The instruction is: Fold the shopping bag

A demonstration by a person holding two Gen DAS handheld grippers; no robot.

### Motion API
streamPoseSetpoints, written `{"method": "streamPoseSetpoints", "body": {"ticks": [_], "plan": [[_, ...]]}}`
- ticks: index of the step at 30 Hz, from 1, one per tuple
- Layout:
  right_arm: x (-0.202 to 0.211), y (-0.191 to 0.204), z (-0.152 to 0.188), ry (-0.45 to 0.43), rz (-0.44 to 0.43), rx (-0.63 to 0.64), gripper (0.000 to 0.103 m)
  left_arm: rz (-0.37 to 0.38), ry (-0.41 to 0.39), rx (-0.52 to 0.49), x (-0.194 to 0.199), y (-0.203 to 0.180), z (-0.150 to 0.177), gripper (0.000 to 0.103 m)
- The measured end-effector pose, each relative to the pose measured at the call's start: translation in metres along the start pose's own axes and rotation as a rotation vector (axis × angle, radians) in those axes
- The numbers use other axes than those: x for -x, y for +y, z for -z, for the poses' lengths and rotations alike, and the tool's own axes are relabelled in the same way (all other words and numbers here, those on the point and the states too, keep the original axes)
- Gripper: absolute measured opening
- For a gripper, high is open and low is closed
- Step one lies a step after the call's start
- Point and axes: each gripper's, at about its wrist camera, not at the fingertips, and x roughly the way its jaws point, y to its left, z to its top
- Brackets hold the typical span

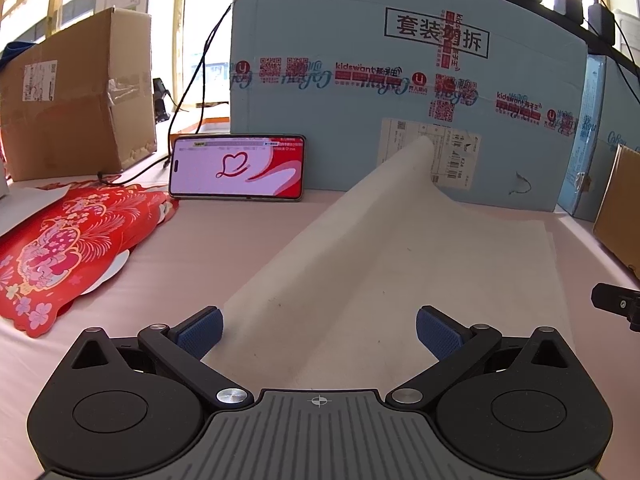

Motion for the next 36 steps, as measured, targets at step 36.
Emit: {"method": "streamPoseSetpoints", "body": {"ticks": [36], "plan": [[-0.0012, 0.0013, -0.0006, 0.01, -0.03, 0.015, 0.103, 0.02, 0.021, 0.002, -0.0023, 0.0007, 0.0007, 0.103]]}}
